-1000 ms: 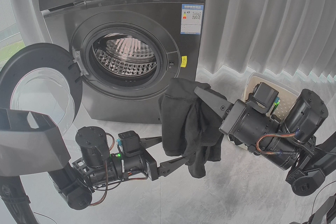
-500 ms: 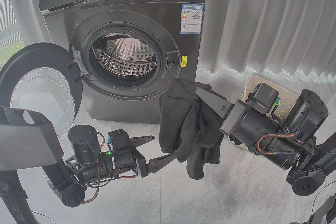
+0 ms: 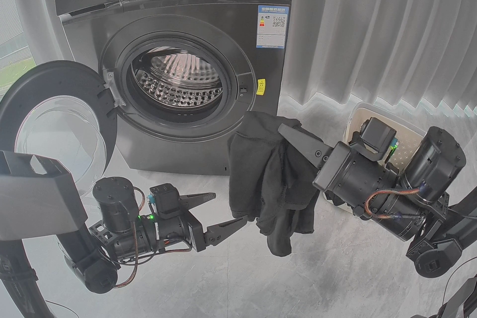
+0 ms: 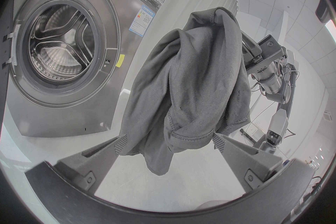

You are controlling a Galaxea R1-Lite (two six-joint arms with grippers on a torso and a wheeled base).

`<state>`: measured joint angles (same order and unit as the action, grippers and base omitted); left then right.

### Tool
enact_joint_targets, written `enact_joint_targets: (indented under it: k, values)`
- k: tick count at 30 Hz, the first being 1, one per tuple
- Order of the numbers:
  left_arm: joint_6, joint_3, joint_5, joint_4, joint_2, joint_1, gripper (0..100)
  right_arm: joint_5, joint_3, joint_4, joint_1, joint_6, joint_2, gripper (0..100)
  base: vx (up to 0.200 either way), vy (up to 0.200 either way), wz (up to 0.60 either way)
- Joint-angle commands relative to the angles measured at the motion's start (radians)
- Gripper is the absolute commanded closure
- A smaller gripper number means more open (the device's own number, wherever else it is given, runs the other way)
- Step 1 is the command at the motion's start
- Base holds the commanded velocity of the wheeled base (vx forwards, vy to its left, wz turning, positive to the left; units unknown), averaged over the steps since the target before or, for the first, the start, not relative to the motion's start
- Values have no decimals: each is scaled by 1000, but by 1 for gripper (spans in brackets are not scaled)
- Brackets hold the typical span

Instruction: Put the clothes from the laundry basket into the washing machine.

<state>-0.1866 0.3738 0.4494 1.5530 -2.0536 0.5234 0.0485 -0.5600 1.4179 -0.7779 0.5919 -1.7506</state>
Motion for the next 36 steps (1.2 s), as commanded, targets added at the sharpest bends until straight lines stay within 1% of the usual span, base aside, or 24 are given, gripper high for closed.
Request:
enact_joint_targets:
  k: [1,4,11,20,21,31,35,36]
  values:
    - [-1,5,-1,4,3,3,0,1,0,1,-3,0,0,100,0,0,0]
    - [-2,17,0,2,1,13,0,1,-1,1,-3,0,0,100,0,0,0]
    - [-10,60,-9,1,-3,72,0,-1,-3,1,-9,-1,-3,100,0,0,0]
    - [-8,76,-17,1,-20,73,0,-1,-1,1,-11,-3,-1,100,0,0,0]
    - [-8,73,-17,1,-20,75,100,-1,0,1,-11,-4,-1,100,0,0,0]
    - [-2,77,-15,2,-43,79,100,-1,2,3,-8,-3,0,100,0,0,0]
    - [-4,74,-17,2,-8,79,100,-2,9,3,2,-4,2,100,0,0,0]
    - [-4,66,-17,2,32,79,100,-2,23,3,6,-6,2,100,0,0,0]
